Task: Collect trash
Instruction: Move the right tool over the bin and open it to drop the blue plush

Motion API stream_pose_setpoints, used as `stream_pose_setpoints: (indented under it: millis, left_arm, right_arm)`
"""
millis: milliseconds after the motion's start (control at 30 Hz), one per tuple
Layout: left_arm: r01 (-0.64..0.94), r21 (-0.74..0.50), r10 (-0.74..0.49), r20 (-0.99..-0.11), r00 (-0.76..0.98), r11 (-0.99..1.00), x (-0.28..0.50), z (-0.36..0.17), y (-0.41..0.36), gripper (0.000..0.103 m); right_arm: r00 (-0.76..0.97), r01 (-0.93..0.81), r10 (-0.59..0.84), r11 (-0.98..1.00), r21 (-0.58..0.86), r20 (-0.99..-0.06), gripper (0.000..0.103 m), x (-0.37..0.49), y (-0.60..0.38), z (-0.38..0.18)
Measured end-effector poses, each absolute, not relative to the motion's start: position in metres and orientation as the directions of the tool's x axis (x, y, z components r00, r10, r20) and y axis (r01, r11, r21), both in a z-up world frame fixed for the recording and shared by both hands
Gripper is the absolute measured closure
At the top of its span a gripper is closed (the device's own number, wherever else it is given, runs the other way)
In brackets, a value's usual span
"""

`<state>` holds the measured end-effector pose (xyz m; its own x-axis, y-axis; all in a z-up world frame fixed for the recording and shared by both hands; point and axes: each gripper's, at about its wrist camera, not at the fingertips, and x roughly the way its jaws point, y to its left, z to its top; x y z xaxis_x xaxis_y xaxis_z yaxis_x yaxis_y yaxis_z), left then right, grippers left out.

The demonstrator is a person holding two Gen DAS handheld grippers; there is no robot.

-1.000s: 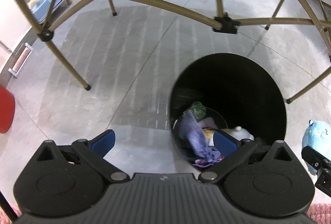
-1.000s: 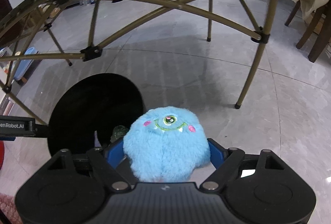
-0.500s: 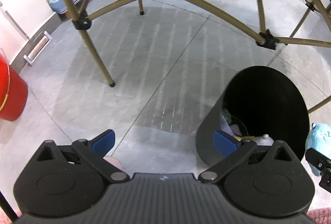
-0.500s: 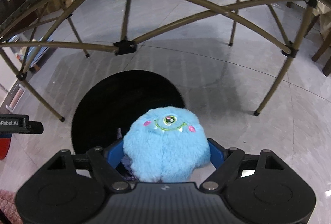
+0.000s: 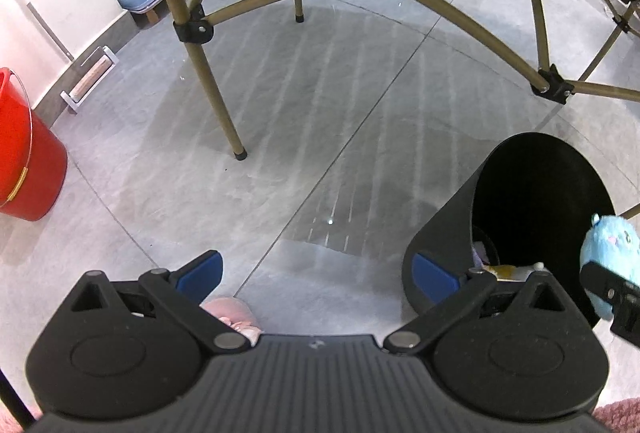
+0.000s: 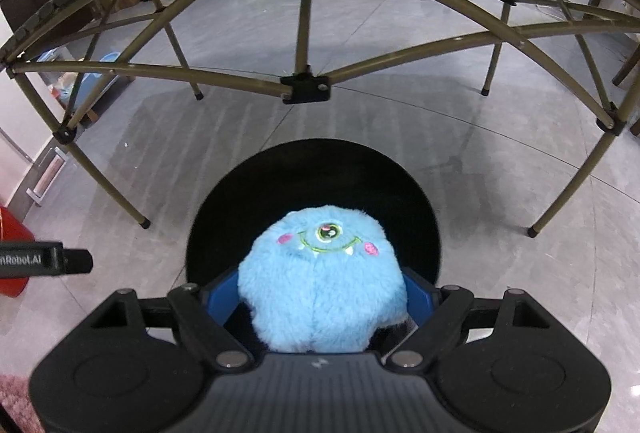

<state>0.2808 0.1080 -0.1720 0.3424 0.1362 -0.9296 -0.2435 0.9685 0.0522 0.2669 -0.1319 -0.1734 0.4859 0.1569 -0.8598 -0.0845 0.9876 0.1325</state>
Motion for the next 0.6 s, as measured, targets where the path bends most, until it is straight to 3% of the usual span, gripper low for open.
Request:
stream_pose_setpoints:
  millis: [600]
  left_arm:
    - [-0.246,0.063,0.143,-0.936,0.321,0.967,0.283,-0.180,0.113,0.000]
  right_arm:
    - [0.404,-0.032,0.133,0.991,0.131,-0.905,0.021,0.301,-0.105,-0.210]
